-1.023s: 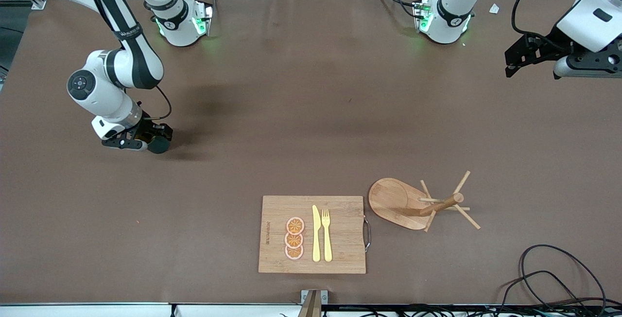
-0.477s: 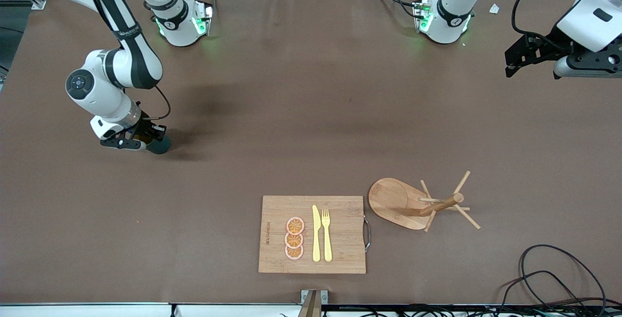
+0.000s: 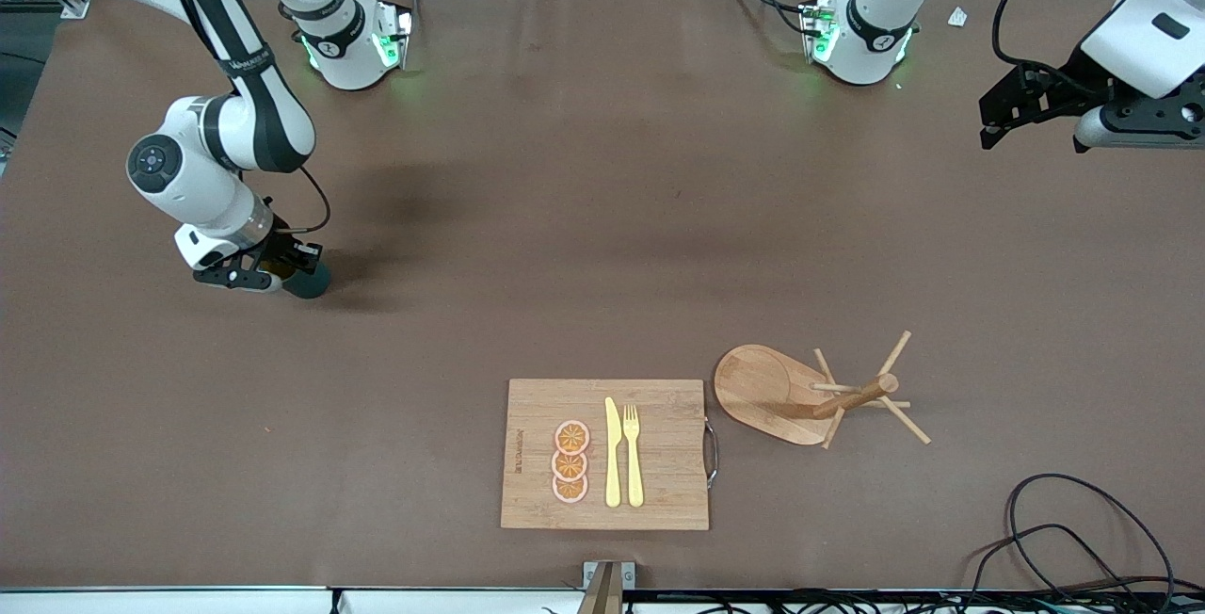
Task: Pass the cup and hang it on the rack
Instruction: 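Close the right gripper on the teal mug rim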
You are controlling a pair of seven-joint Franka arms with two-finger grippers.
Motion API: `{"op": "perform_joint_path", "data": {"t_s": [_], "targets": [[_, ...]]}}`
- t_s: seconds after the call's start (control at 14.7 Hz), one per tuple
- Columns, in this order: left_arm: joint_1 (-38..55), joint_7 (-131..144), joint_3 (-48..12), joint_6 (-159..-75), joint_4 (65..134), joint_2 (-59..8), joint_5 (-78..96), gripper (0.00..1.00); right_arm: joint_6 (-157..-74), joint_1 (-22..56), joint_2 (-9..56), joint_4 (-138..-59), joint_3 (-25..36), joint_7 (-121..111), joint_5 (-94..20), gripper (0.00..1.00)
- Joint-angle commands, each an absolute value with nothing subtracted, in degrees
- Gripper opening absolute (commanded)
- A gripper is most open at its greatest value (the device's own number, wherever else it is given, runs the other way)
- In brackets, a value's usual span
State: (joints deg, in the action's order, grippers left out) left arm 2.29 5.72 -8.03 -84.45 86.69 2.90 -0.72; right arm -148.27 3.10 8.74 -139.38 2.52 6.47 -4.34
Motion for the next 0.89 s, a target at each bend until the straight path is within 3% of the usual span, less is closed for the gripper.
{"op": "perform_joint_path", "data": {"t_s": [0.0,0.27,0.61,0.82], "targets": [[1.93,5.89,-8.35,-83.41,85.78,3.08,-0.88,1.00,-142.51,5.09,6.16,-136.78,2.02,12.28,-5.19,0.00],[1.93,5.80,-8.35,-83.50,85.78,3.08,-0.88,1.00,-127.38,6.32,3.43,-127.90,1.24,19.65,-5.54,0.00],[1.93,5.80,-8.35,-83.41,85.69,3.08,-0.88,1.00,-127.00,20.97,3.78,-123.68,0.61,45.99,-5.45,0.00],[2.02,5.97,-8.44,-83.41,85.69,3.08,-0.79,1.00,-127.00,29.60,7.98,-117.97,0.62,60.34,-4.84,0.00]]}}
